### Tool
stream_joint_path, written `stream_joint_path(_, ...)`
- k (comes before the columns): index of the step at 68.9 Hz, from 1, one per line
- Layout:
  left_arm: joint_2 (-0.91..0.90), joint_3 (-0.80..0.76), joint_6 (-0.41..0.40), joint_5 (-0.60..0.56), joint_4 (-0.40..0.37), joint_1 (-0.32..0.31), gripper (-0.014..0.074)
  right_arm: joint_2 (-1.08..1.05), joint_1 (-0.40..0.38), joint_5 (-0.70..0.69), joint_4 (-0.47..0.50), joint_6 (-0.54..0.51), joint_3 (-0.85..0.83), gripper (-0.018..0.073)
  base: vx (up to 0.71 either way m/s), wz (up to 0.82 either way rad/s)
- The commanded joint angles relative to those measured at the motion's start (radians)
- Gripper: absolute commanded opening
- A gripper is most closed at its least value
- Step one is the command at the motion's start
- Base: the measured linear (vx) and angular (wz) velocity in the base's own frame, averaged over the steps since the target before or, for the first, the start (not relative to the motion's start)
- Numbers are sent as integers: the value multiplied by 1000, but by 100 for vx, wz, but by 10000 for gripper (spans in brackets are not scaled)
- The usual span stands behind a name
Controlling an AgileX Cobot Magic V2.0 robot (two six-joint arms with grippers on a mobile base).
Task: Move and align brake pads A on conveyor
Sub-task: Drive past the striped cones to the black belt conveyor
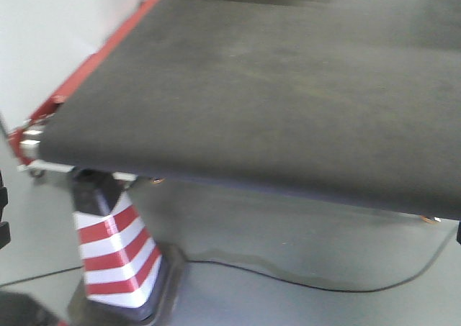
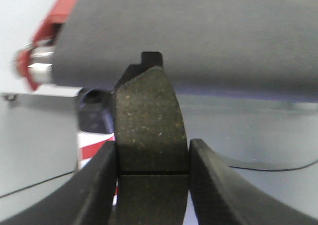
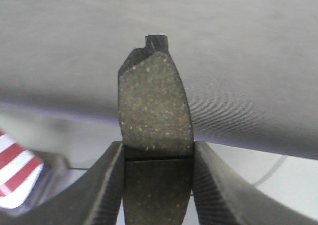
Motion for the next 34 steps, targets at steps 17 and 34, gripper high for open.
stream_joint_path(17,-4,-29,-2,-91,-9,-4,83,-5,-1,-87,-9,-6,-31,25,12,-45)
stream_joint_path(34,-4,-29,-2,-91,-9,-4,83,-5,-1,-87,-9,-6,-31,25,12,-25)
